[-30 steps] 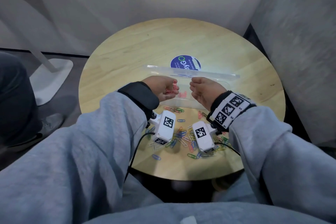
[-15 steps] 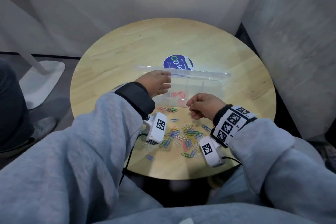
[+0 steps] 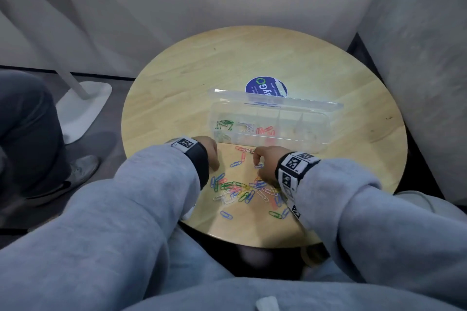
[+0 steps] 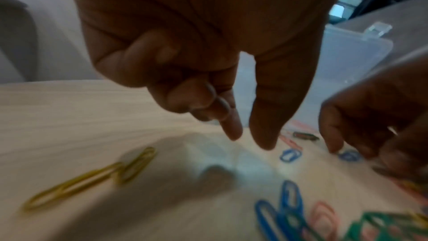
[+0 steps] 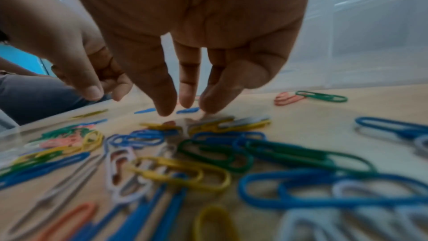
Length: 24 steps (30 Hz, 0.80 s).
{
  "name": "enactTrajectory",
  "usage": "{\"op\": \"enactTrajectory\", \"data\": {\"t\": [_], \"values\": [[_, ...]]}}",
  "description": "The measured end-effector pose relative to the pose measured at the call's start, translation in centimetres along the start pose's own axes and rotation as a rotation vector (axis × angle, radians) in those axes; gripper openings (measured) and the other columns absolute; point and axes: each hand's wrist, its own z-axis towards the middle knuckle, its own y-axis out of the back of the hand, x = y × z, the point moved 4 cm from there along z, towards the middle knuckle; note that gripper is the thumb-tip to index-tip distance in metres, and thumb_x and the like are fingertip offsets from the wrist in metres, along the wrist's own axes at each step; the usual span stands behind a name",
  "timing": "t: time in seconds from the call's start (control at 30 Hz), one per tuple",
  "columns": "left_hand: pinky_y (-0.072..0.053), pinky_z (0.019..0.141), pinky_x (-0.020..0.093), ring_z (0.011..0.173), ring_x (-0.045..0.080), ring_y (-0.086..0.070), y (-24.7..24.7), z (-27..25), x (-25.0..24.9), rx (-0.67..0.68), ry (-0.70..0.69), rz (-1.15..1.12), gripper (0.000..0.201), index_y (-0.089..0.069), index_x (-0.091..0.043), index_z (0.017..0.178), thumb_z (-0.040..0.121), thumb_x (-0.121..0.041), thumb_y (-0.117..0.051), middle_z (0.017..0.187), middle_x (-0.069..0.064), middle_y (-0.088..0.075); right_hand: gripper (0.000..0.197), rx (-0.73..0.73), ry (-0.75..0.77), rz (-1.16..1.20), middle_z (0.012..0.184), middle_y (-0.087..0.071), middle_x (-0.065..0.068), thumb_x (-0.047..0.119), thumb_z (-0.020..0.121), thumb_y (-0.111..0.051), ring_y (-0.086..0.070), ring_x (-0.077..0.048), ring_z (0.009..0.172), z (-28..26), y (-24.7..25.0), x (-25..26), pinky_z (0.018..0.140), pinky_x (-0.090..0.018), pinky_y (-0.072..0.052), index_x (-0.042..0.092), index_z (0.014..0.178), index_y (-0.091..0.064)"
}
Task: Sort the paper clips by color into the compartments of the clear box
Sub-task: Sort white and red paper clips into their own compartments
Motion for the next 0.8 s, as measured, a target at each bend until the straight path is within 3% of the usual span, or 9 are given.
{"op": "enactTrajectory", "data": {"t": [0.13,0.23,0.33,0.43,0.53,0.67,0.73,0.8], "values": [[-0.048,0.075,0.028,0.084,0.022,-0.060,-1.3,0.2,-0.6,0.082,0.022,0.133,0.033,-0.068,-0.014,0.101,0.072,-0.030,-0.070,0.106,0.005,-0.071,0.005,0.017,0.018,-0.067,0.110,-0.066,-0.003,0.018,0.085,-0.055,-0.061,-0.023,0.092,1.0,-0.6,0.2,0.072,-0.028,-0.045,0.017,0.091,-0.054],[-0.046,0.072,0.027,0.079,0.022,-0.057,-1.7,0.3,-1.0,0.085,0.022,0.186,0.035,-0.069,-0.014,0.099,0.071,-0.034,-0.073,0.097,0.004,-0.070,0.012,0.044,0.005,-0.110,0.111,-0.069,-0.006,0.025,0.088,-0.055,-0.062,-0.022,0.091,1.5,-0.9,-0.2,0.071,-0.029,-0.046,0.014,0.084,-0.055],[-0.047,0.071,0.028,0.073,0.023,-0.054,-2.4,0.9,-1.0,0.070,0.040,0.201,0.034,-0.071,-0.015,0.092,0.066,-0.037,-0.074,0.090,0.002,-0.070,0.017,-0.024,0.004,-0.010,0.099,-0.063,0.001,0.025,0.086,-0.059,-0.055,-0.020,0.087,1.2,-0.8,-1.1,0.072,-0.027,-0.043,0.019,0.075,-0.049],[-0.049,0.075,0.029,0.076,0.023,-0.056,-2.8,1.1,-1.3,0.070,0.046,0.180,0.033,-0.071,-0.016,0.095,0.069,-0.037,-0.073,0.094,0.003,-0.071,0.008,-0.091,-0.012,0.080,0.094,-0.054,0.003,0.021,0.085,-0.059,-0.051,-0.019,0.084,0.7,-0.4,-1.9,0.072,-0.025,-0.041,0.021,0.089,-0.053],[-0.044,0.071,0.027,0.078,0.021,-0.054,-2.8,1.1,-1.5,0.063,0.028,0.148,0.035,-0.071,-0.013,0.101,0.073,-0.034,-0.073,0.088,0.002,-0.064,0.020,-0.049,-0.004,0.024,0.097,-0.053,0.002,0.018,0.086,-0.058,-0.051,-0.019,0.086,0.5,-0.1,-1.9,0.075,-0.027,-0.044,0.018,0.105,-0.059],[-0.045,0.072,0.027,0.079,0.021,-0.054,-2.8,0.9,-1.1,0.045,0.024,0.135,0.033,-0.070,-0.011,0.102,0.076,-0.031,-0.070,0.089,0.003,-0.064,0.014,0.011,0.013,-0.100,0.109,-0.065,-0.007,0.014,0.085,-0.055,-0.057,-0.023,0.090,0.7,-0.1,-1.2,0.079,-0.031,-0.049,0.013,0.097,-0.062],[-0.047,0.073,0.028,0.080,0.022,-0.054,-2.4,0.5,-0.8,0.029,0.022,0.083,0.025,-0.070,-0.011,0.097,0.077,-0.026,-0.064,0.090,0.005,-0.065,0.017,0.019,0.001,-0.129,0.109,-0.065,-0.009,0.011,0.085,-0.052,-0.054,-0.023,0.085,0.8,-0.2,-0.9,0.075,-0.030,-0.047,0.011,0.099,-0.064],[-0.045,0.067,0.025,0.077,0.023,-0.053,-1.7,0.1,-0.3,0.008,0.025,-0.052,0.009,-0.065,-0.013,0.077,0.077,-0.020,-0.061,0.081,0.006,-0.061,0.024,0.023,-0.014,-0.151,0.103,-0.065,-0.010,0.011,0.085,-0.051,-0.051,-0.021,0.080,1.0,-0.3,-0.9,0.071,-0.028,-0.045,0.006,0.104,-0.065]]}}
